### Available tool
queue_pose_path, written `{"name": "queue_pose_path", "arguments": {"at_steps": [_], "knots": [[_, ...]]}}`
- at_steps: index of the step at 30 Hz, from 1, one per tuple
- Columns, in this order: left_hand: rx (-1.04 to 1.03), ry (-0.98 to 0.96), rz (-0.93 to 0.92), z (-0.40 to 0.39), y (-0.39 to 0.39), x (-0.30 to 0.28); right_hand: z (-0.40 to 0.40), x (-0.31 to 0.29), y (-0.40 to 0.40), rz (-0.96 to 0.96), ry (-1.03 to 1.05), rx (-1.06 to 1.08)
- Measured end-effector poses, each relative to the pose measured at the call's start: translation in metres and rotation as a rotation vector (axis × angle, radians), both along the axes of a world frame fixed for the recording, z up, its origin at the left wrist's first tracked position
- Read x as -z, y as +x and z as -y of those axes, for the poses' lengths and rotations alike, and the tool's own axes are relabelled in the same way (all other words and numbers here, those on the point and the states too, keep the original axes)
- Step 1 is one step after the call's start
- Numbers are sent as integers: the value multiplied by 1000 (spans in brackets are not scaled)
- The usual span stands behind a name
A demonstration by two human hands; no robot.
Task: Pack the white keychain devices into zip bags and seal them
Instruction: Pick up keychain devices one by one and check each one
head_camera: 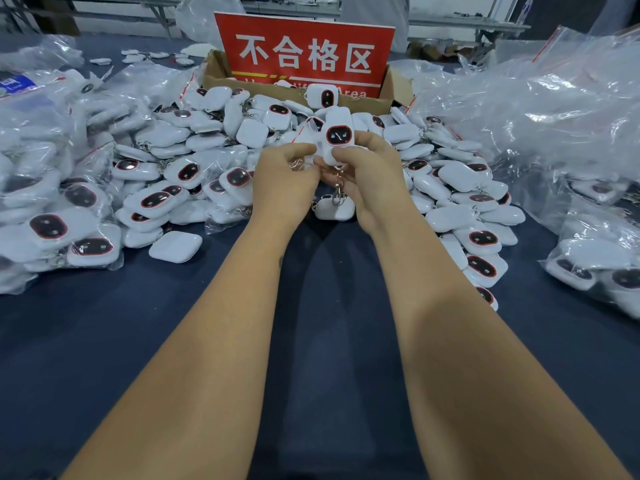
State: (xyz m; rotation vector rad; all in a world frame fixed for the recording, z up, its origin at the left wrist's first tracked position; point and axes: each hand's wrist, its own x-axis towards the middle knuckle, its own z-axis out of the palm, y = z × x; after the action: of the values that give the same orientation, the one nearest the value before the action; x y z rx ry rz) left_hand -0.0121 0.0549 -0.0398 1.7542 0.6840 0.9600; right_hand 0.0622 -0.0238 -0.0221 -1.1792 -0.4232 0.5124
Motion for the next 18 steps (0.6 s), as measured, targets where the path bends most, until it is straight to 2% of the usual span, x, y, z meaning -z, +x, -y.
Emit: {"name": "queue_pose_path", "arguments": {"at_steps": [4, 11, 18], "knots": [[48, 61, 9, 5, -4, -3, 1, 1, 1, 111, -38, -1], [89, -162, 60, 5, -6, -6, 1, 5, 0, 210, -115, -61], [67, -225, 100, 9, -6, -8, -1, 8, -2, 266, -174, -47]]}}
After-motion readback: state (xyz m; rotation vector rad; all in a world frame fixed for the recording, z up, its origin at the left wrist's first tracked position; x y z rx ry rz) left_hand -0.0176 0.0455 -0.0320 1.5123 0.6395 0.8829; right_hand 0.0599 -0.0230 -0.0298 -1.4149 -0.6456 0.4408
